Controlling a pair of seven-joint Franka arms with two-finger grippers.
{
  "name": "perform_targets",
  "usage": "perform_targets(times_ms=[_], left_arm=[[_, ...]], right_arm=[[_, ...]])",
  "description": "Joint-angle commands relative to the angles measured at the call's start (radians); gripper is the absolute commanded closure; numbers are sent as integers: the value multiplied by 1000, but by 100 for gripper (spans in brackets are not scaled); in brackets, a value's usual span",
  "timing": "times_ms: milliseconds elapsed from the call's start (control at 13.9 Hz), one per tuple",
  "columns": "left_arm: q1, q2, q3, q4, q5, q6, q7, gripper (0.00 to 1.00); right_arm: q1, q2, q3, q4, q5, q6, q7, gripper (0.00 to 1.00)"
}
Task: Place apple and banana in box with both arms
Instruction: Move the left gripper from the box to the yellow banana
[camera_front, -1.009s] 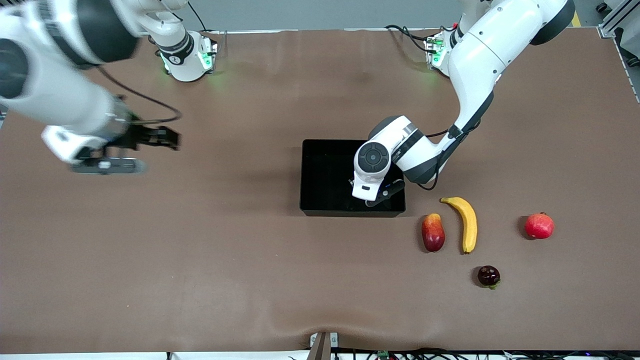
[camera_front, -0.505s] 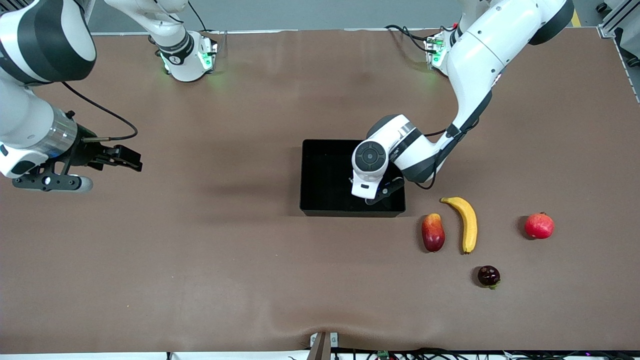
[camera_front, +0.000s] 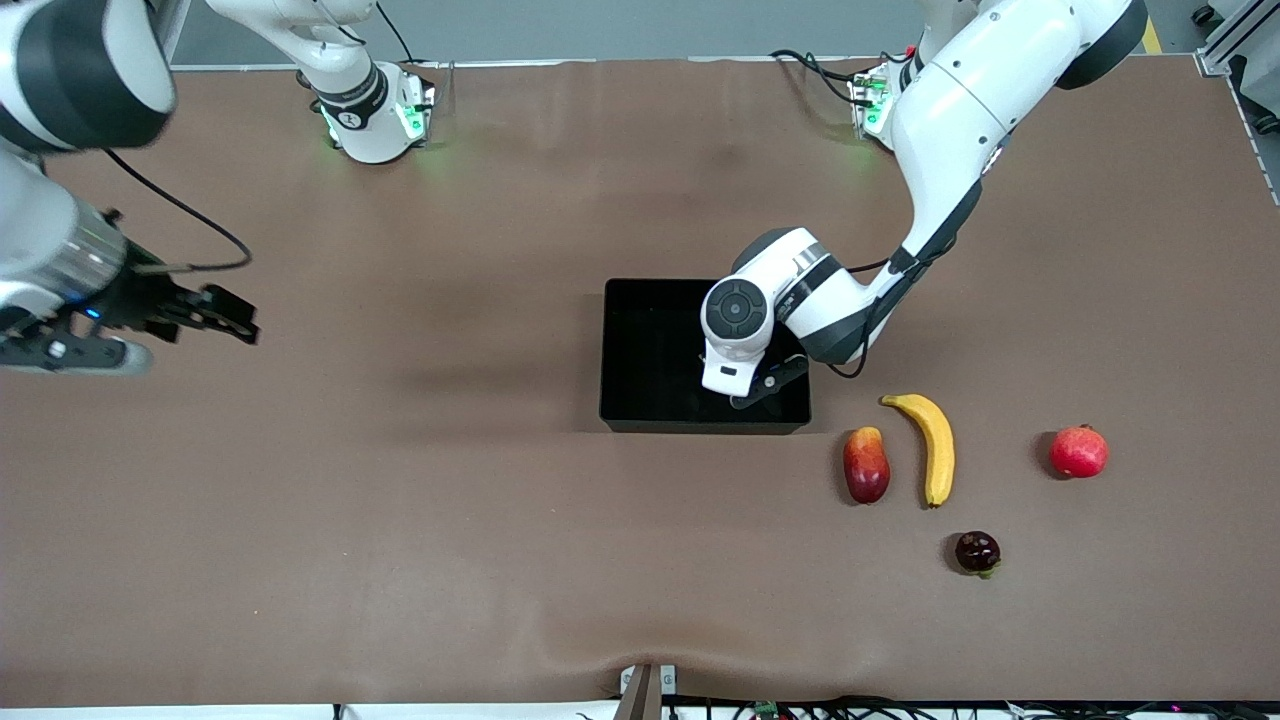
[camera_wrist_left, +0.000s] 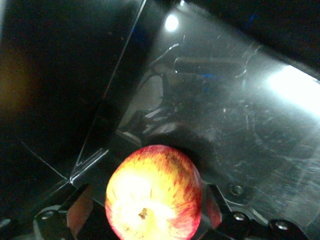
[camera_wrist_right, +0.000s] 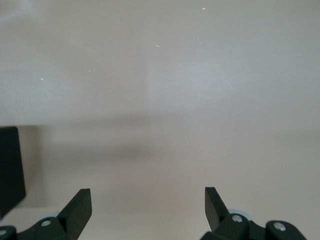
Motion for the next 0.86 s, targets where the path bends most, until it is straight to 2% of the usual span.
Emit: perform_targets(times_ms=[0,216,505,793], left_arm=[[4,-94,-6,53,3,-134,57,0],[31,-126,-13,148,-1,-248,154,0],[191,-179,-16,148,-21,-260,365,0],[346,-134,-12,145,-14,-215,526,0]], right_arm=[[24,-87,-72,-42,5,-37,-45,0],[41,-116,-148,-34,7,-106,-108,0],[33,-156,-159,-40,8,-170,-123,0],[31,-157,-160,-33,18,-176,-119,0]])
